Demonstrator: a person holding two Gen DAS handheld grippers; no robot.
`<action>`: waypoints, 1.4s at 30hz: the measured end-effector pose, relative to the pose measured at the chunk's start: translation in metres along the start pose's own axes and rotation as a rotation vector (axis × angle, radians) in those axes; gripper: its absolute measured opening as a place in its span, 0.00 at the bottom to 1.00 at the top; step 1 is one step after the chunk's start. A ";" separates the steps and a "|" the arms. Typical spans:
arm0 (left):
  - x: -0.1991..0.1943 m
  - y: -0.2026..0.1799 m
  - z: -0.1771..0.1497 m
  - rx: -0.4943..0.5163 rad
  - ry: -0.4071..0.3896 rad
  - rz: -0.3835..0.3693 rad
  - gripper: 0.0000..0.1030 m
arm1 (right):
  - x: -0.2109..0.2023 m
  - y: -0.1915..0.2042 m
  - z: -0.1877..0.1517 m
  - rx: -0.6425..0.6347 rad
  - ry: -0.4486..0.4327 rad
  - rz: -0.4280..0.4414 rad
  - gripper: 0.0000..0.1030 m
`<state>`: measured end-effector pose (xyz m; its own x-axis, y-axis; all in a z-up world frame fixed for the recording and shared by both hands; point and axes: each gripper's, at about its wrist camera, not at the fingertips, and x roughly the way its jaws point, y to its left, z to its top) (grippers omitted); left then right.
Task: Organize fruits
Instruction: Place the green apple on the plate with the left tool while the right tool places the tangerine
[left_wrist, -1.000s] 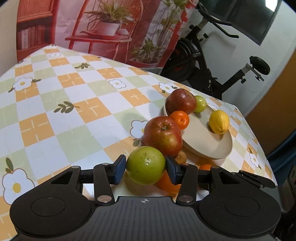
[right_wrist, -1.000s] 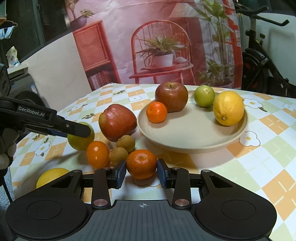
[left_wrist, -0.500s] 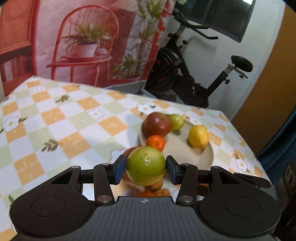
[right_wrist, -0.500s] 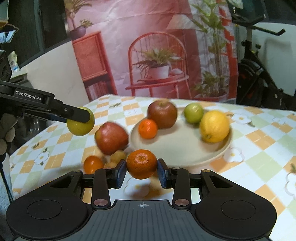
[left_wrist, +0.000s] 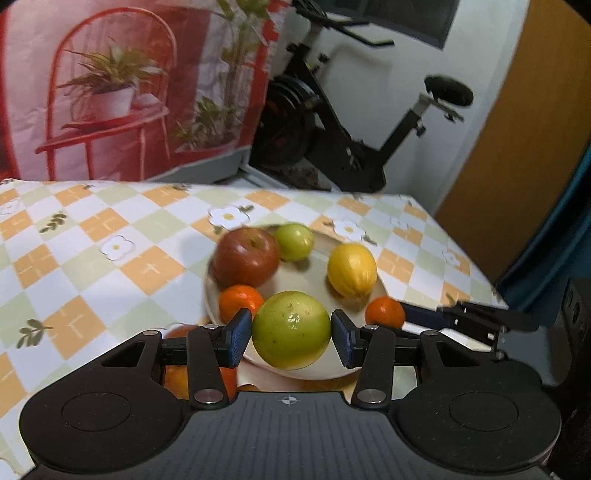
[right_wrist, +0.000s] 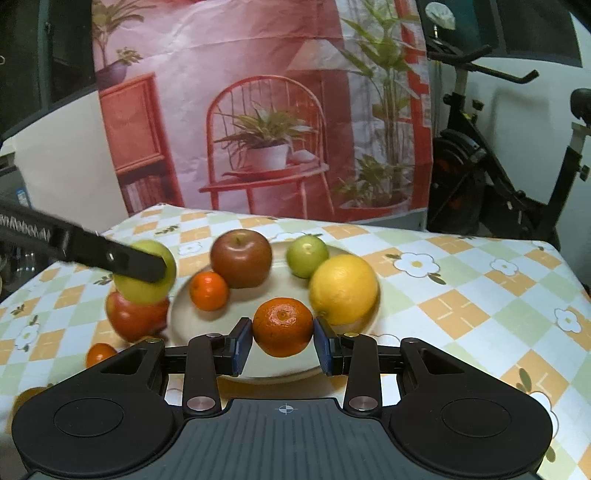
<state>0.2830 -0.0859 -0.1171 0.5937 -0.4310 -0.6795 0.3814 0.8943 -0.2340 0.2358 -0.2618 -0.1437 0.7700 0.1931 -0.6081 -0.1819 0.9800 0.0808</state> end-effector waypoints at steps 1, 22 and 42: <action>0.007 -0.002 0.000 0.010 0.013 0.001 0.48 | 0.002 -0.001 -0.001 -0.001 0.001 -0.002 0.32; 0.050 -0.001 -0.004 0.118 0.111 0.070 0.48 | 0.034 -0.006 -0.007 -0.028 0.030 -0.075 0.32; 0.044 -0.005 -0.005 0.128 0.118 0.076 0.50 | 0.022 -0.003 -0.016 -0.048 -0.027 -0.079 0.41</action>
<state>0.3037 -0.1089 -0.1496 0.5400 -0.3392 -0.7703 0.4300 0.8979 -0.0940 0.2436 -0.2617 -0.1703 0.7990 0.1170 -0.5898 -0.1488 0.9889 -0.0053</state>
